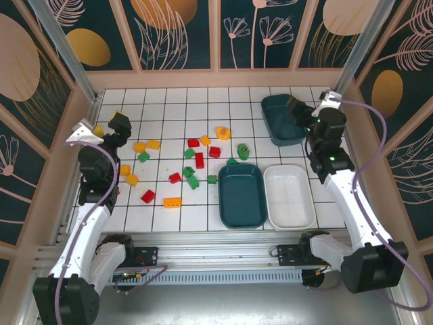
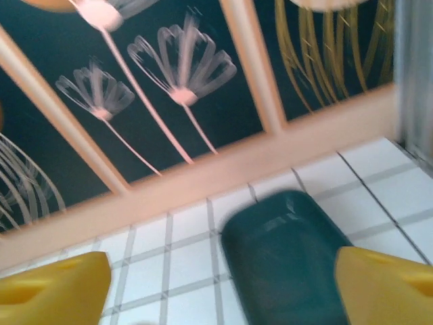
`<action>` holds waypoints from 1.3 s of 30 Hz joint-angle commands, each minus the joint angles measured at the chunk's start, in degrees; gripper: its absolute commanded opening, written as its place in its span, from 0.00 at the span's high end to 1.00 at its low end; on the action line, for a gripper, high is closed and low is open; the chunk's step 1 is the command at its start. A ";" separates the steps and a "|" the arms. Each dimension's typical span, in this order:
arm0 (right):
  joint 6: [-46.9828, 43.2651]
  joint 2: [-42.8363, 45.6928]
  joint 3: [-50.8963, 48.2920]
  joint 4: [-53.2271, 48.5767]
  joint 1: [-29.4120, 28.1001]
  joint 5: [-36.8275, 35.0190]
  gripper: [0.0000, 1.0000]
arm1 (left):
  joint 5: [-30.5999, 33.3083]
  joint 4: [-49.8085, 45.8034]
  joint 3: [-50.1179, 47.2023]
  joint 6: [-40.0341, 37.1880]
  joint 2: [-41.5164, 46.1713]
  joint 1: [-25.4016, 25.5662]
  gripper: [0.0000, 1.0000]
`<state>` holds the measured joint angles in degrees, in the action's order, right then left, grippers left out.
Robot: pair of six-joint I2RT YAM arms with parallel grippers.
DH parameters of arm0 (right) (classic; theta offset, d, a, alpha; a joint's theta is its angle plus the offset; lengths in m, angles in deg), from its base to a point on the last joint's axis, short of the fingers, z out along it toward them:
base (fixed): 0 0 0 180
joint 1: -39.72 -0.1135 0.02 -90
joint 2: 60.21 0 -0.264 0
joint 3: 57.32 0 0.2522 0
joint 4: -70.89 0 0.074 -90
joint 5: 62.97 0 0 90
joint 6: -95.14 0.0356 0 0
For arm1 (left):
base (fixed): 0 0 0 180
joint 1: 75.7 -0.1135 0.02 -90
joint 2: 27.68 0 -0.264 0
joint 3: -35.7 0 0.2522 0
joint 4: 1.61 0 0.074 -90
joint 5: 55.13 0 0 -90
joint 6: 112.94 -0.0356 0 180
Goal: Sort the legos into containers by color
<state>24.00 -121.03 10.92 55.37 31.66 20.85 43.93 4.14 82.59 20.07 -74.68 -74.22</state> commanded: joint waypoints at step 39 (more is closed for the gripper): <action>7.84 -5.24 -9.99 -29.29 12.79 8.97 0.35 | -19.25 -10.96 11.37 8.73 -45.70 49.73 0.62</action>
<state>33.44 -125.53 -1.12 25.21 43.90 28.35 25.66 -8.06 92.18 29.55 -118.68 -25.00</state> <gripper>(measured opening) 0.652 0.417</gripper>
